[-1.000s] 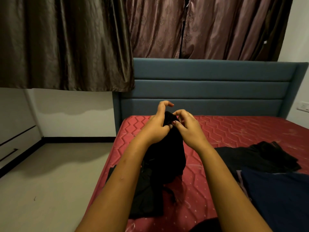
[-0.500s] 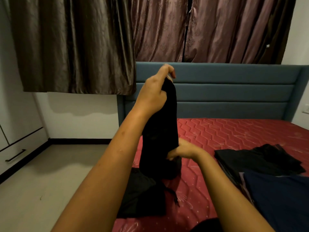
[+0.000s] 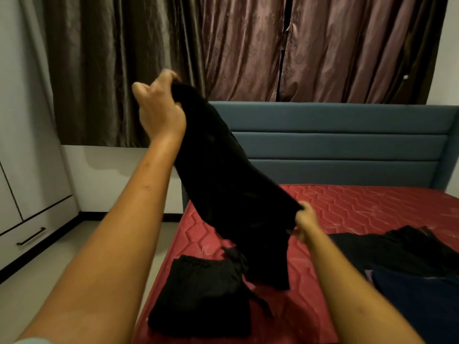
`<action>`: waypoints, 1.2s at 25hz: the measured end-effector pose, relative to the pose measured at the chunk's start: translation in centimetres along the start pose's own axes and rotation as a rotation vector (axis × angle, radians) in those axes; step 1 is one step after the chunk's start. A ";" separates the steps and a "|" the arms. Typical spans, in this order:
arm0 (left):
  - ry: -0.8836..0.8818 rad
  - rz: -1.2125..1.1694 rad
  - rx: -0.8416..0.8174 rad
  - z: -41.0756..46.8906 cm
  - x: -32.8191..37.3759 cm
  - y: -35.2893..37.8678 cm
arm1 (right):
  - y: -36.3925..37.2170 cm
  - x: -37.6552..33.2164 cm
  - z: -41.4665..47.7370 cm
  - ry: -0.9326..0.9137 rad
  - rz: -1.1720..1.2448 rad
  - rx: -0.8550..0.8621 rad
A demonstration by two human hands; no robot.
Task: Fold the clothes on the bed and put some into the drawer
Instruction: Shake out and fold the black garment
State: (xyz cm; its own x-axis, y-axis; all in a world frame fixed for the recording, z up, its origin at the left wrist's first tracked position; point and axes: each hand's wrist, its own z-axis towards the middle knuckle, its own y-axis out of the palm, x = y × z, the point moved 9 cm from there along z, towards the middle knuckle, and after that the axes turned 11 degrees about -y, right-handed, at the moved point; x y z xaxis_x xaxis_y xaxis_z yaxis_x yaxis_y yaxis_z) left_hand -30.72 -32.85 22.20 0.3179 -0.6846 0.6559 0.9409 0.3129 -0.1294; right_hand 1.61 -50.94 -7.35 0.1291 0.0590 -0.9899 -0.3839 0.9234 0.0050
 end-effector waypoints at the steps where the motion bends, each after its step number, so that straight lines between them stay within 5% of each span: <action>1: -0.065 -0.004 -0.009 1.3 -1.8 0.1 | -3.1 -4.9 2.0 -0.177 -0.058 0.202; 5: -0.496 -0.379 -0.046 2.1 -9.5 3.5 | -8.7 -19.3 -1.4 -0.830 -0.135 0.622; 7: -0.778 -0.758 -0.048 -0.1 -13.1 6.2 | -8.0 -19.4 -4.4 -1.035 -0.219 0.575; 9: -0.954 -0.868 -0.048 -2.5 -17.5 7.7 | -5.8 -14.6 -5.3 -1.125 -0.525 0.381; 11: -1.077 -0.848 -0.044 -5.5 -23.2 7.9 | -2.0 -5.2 -4.5 -0.968 -0.972 -0.053; 14: -1.330 -0.687 -0.187 -14.2 -33.6 7.3 | 0.0 14.9 -8.3 -0.129 -1.344 -0.932; 15: -1.447 -0.499 -0.291 -18.4 -37.8 6.3 | -0.1 19.2 -10.6 0.053 -1.315 -1.089; 17: -1.549 -0.091 -0.474 -25.6 -45.0 2.8 | -0.1 23.0 -12.0 0.127 -1.266 -1.140; 22: -1.214 0.593 -0.585 -29.6 -50.3 -0.6 | 0.0 21.5 -8.7 0.091 -1.191 -0.794; 24: -1.016 0.568 -0.602 -29.3 -46.6 2.7 | -0.8 22.1 -8.7 0.154 -1.201 -0.689; 27: -0.489 0.500 -0.914 -32.7 -37.5 10.2 | -2.9 23.4 -8.2 0.287 -1.169 -0.547; 30: -0.170 0.453 -1.117 -38.0 -28.0 16.0 | -6.0 22.9 -6.2 0.364 -1.113 -0.295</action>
State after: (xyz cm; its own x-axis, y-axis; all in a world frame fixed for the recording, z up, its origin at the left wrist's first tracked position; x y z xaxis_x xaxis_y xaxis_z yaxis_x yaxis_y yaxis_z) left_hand -20.10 -33.70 -26.53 0.7029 -0.5396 0.4635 0.3575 -0.2954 -0.8860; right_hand 1.18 -57.44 -30.96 0.2752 -0.8678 -0.4138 -0.4265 0.2755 -0.8615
